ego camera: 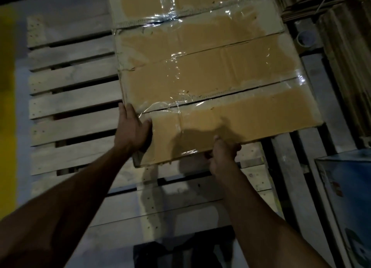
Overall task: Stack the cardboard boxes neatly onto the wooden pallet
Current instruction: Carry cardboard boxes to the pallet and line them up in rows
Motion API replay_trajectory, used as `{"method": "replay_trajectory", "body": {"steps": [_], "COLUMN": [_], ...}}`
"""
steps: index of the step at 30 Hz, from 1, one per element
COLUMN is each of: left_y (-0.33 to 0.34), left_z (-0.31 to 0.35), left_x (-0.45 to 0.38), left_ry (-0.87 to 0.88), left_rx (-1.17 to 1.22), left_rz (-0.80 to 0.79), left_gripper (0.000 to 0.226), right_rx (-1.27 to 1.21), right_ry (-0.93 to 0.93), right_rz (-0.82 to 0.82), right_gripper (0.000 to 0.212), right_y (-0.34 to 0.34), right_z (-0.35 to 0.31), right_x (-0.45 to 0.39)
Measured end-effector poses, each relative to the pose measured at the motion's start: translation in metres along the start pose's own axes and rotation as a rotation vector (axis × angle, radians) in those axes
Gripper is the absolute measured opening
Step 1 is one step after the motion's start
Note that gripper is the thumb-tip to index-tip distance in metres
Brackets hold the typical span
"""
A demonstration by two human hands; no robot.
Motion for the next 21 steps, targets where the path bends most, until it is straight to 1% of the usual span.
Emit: {"method": "replay_trajectory", "body": {"steps": [3,6,9,10,13,14,17,19,21], "left_y": [0.010,0.019,0.019,0.018,0.005,-0.002,-0.024,-0.042,-0.060], "left_z": [-0.003,-0.017,-0.032,-0.036,-0.040,-0.038,-0.032,-0.032,-0.033], "left_x": [0.047,0.071,0.082,0.087,0.110,0.122,0.159,0.185,0.212], "left_ry": [0.043,0.023,0.040,0.055,0.065,0.065,0.066,0.086,0.134], "left_rx": [0.008,0.023,-0.031,-0.044,-0.062,-0.073,-0.105,-0.141,-0.171], "left_rz": [0.043,0.019,-0.038,-0.063,-0.097,-0.119,-0.193,-0.216,-0.240], "left_gripper": [0.077,0.077,0.074,0.068,0.040,0.039,0.059,0.059,0.056], "right_rx": [0.080,0.056,0.253,0.314,0.472,0.525,0.608,0.641,0.652], "right_ry": [-0.054,-0.094,-0.148,-0.173,-0.257,-0.279,-0.308,-0.313,-0.336], "right_rz": [0.006,-0.031,-0.071,-0.074,-0.100,-0.113,-0.149,-0.165,-0.143], "right_gripper": [0.058,0.062,0.067,0.065,0.052,0.050,0.048,0.051,0.050], "right_y": [-0.005,-0.005,-0.019,-0.028,-0.061,-0.074,-0.109,-0.132,-0.156], "right_z": [0.002,0.006,0.011,0.013,0.017,0.019,0.030,0.039,0.047], "right_x": [-0.005,-0.005,0.007,0.014,0.044,0.058,0.099,0.129,0.167]}}
Point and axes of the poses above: each hand's wrist, its own x-axis away from the middle knuckle, its own y-axis out of the palm, z = x × y, the point moved 5 cm from there along -x, towards the middle knuckle, and after that the axes turned 5 degrees about -y, right-handed, at the moved point
